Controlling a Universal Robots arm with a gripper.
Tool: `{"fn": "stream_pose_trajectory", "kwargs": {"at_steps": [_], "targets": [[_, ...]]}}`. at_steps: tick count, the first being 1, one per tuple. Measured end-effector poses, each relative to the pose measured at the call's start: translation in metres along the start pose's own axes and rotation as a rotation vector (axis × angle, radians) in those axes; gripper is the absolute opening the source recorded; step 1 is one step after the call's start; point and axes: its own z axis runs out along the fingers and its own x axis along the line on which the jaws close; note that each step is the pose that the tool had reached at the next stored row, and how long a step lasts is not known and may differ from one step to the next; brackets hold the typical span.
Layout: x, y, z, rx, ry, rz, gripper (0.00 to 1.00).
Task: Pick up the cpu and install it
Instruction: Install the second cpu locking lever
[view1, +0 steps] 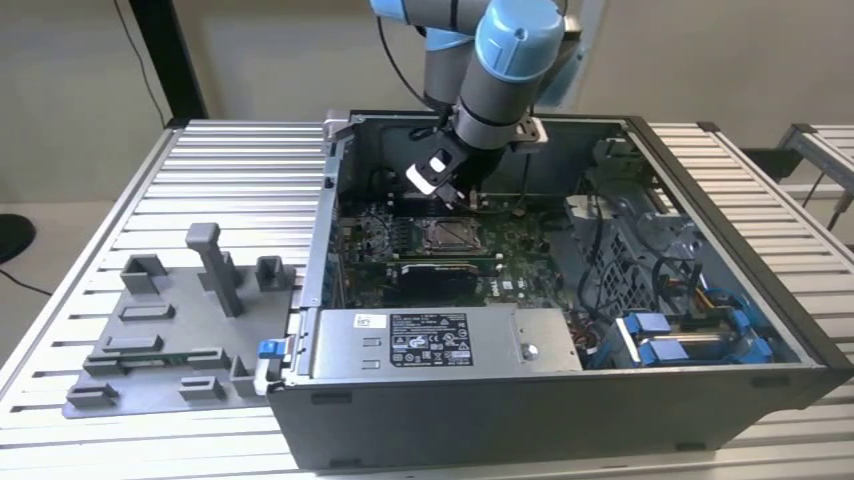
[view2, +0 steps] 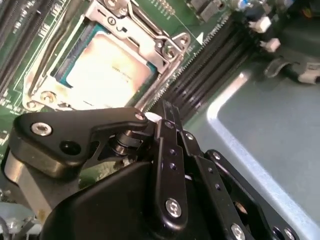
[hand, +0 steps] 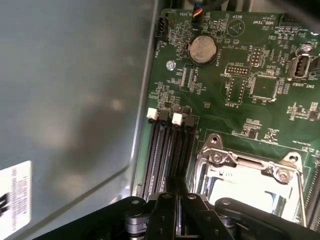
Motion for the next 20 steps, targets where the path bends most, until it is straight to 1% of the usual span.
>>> {"fn": "stream_pose_trajectory", "kwargs": {"at_steps": [5,6,7,10,13,15,16,18,20], "targets": [[0.0068,-0.0010,-0.0217,0.0009,0.0001,0.001,0.00],[0.0061,-0.0012,-0.0237,0.0017,-0.0002,0.002,0.00],[0.0051,-0.0015,-0.0245,0.0023,-0.0056,0.004,0.00],[0.0030,-0.0019,-0.0262,0.0049,-0.0284,0.008,0.00],[0.0015,-0.0019,-0.0278,0.0083,-0.0553,0.012,0.00],[0.0007,-0.0020,-0.0286,0.0113,-0.0782,0.014,0.00],[0.0005,-0.0018,-0.0289,0.0128,-0.0884,0.015,0.00],[0.0002,-0.0013,-0.0296,0.0158,-0.1104,0.017,0.00],[0.0001,-0.0007,-0.0305,0.0182,-0.1291,0.019,0.00]]}}
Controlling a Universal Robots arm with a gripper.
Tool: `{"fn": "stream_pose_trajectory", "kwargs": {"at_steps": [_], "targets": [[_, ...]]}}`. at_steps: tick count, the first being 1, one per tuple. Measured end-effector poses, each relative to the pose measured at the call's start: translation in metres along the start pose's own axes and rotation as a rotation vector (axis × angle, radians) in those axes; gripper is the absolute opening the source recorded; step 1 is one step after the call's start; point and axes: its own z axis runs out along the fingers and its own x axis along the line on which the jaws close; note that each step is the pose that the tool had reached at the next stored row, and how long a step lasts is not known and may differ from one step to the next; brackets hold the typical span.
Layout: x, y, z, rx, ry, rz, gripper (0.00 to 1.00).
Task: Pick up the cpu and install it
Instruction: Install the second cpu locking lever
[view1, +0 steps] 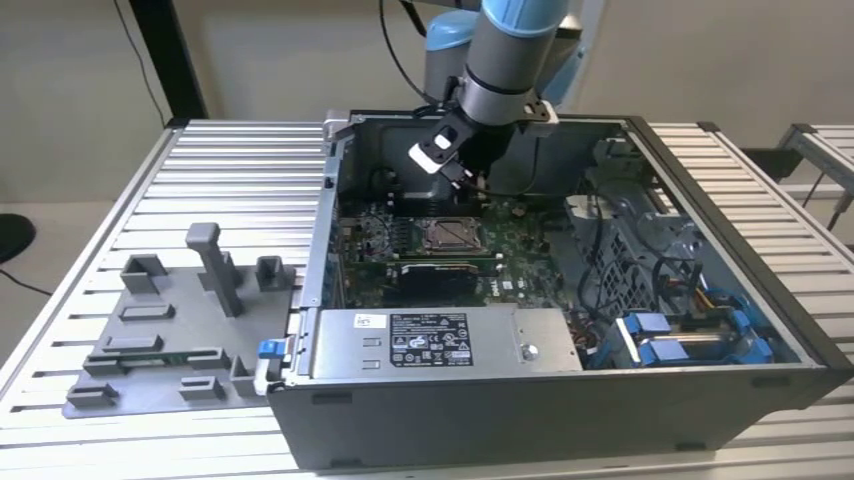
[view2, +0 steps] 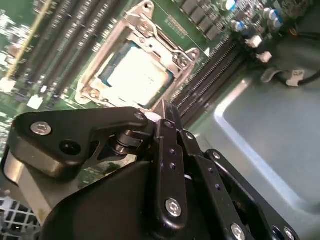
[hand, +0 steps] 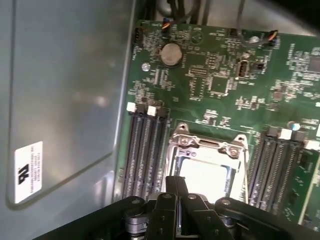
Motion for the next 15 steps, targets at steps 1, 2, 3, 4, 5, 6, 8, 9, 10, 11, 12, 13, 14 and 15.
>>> {"fn": "stream_pose_trajectory", "kwargs": {"at_steps": [1,2,3,4,5,6,8,9,10,11,12,13,14,15], "targets": [[0.0000,0.0002,-0.0006,0.0009,-0.0079,0.001,0.00],[-0.0001,0.0004,-0.0012,0.0016,-0.0147,0.001,0.00],[0.0000,0.0007,-0.0019,0.0023,-0.0211,0.002,0.00],[0.0001,0.0009,-0.0032,0.0032,-0.0268,0.002,0.00],[0.0003,0.0011,-0.0048,0.0038,-0.0313,0.003,0.00],[0.0006,0.0011,-0.0059,0.0042,-0.0362,0.004,0.00],[0.0011,0.0010,-0.0085,0.0049,-0.0455,0.004,0.00],[0.0013,0.0011,-0.0091,0.0052,-0.0516,0.005,0.00],[0.0013,0.0011,-0.0096,0.0062,-0.0614,0.006,0.00],[0.0013,0.0011,-0.0097,0.0072,-0.0721,0.007,0.00],[0.0012,0.0011,-0.0097,0.0080,-0.0848,0.009,0.00],[0.0012,0.0011,-0.0097,0.0090,-0.0976,0.010,0.00],[0.0011,0.0011,-0.0097,0.0097,-0.1095,0.012,0.00],[0.0009,0.0011,-0.0097,0.0104,-0.1218,0.013,0.00]]}}
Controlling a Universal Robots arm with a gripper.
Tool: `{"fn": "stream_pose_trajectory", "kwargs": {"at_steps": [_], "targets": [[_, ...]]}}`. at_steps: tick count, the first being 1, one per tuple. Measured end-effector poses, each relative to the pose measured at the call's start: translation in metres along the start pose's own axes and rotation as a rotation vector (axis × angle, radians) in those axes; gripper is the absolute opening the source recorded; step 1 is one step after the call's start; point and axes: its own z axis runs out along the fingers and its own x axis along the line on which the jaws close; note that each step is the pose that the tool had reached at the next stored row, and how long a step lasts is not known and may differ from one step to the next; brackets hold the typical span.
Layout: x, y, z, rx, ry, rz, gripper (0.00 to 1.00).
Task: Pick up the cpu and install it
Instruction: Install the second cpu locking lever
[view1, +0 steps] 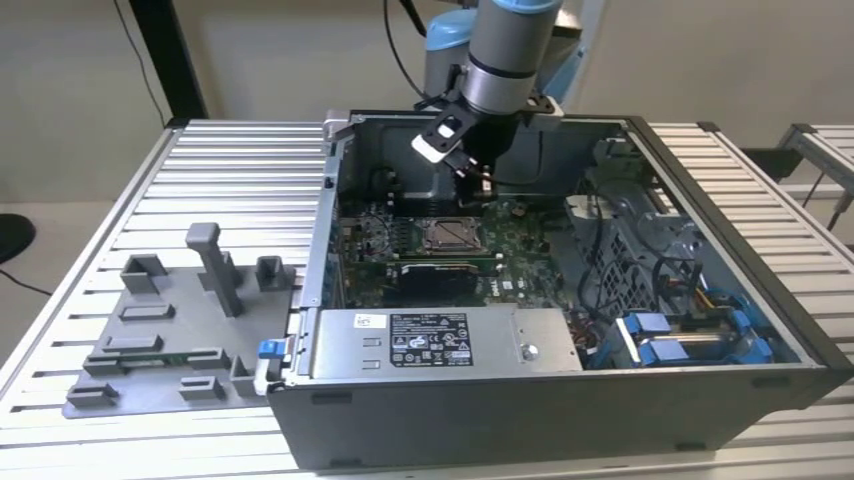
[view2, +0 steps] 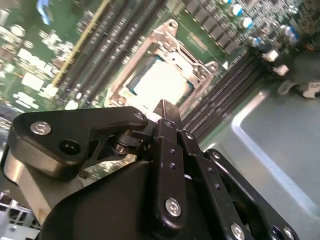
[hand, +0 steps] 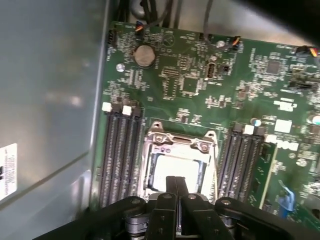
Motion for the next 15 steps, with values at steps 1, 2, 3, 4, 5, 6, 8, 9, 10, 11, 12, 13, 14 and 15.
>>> {"fn": "stream_pose_trajectory", "kwargs": {"at_steps": [1,2,3,4,5,6,8,9,10,11,12,13,14,15], "targets": [[-0.0001,-0.0001,-0.0009,0.0003,-0.0062,0.001,0.00],[-0.0001,-0.0002,-0.0024,0.0004,-0.0084,0.002,0.00],[0.0001,-0.0003,-0.0045,0.0003,-0.0093,0.003,0.00],[0.0001,-0.0005,-0.0064,0.0003,-0.0105,0.004,0.00],[0.0000,-0.0007,-0.0078,0.0005,-0.0126,0.006,0.00],[-0.0003,-0.0008,-0.0089,0.0006,-0.0143,0.008,0.00],[-0.0009,-0.0011,-0.0106,0.0008,-0.0180,0.013,0.00],[-0.0012,-0.0012,-0.0114,0.0008,-0.0202,0.015,0.00],[-0.0015,-0.0013,-0.0121,0.0004,-0.0221,0.017,0.00],[-0.0018,-0.0016,-0.0131,0.0000,-0.0234,0.019,0.00],[-0.0021,-0.0020,-0.0144,-0.0007,-0.0242,0.020,0.00],[-0.0022,-0.0024,-0.0155,-0.0020,-0.0250,0.021,0.00],[-0.0022,-0.0028,-0.0165,-0.0046,-0.0258,0.022,0.00],[-0.0020,-0.0038,-0.0164,-0.0105,-0.0276,0.022,0.00]]}}
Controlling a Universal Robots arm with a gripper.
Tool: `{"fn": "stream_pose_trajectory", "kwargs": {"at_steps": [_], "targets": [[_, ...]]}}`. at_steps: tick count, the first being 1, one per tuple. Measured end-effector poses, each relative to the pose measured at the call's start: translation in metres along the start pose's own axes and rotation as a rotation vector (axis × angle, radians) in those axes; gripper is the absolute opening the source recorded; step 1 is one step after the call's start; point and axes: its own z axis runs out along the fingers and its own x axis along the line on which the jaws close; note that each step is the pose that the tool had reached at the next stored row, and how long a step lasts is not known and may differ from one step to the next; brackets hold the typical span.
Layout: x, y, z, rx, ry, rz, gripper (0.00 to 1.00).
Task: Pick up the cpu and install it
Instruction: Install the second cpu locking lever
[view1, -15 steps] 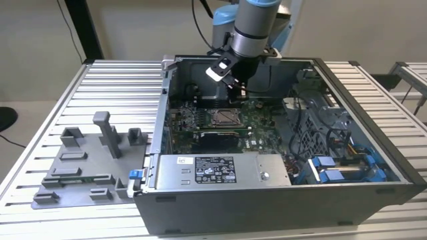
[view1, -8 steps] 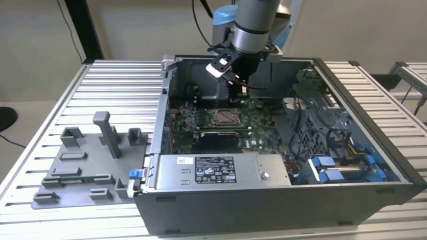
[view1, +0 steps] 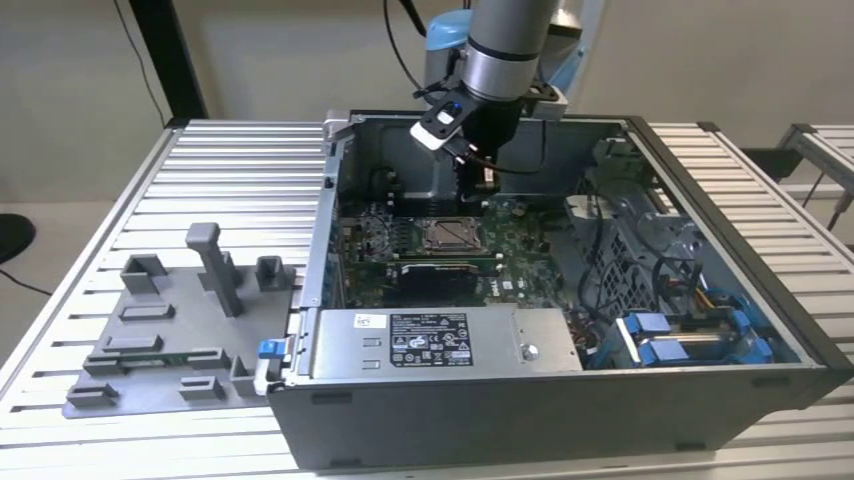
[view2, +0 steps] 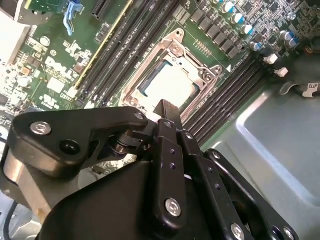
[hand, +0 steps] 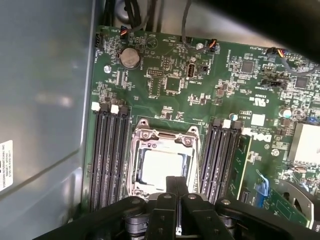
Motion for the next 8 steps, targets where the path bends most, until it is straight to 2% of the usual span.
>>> {"fn": "stream_pose_trajectory", "kwargs": {"at_steps": [1,4,6,8], "targets": [[0.0001,-0.0006,0.0001,-0.0040,-0.0027,0.000,0.00],[0.0000,-0.0007,0.0000,-0.0040,-0.0038,0.000,0.00],[0.0000,-0.0006,0.0000,-0.0032,-0.0105,0.001,0.00],[0.0000,-0.0006,0.0000,-0.0031,-0.0111,0.001,0.00]]}}
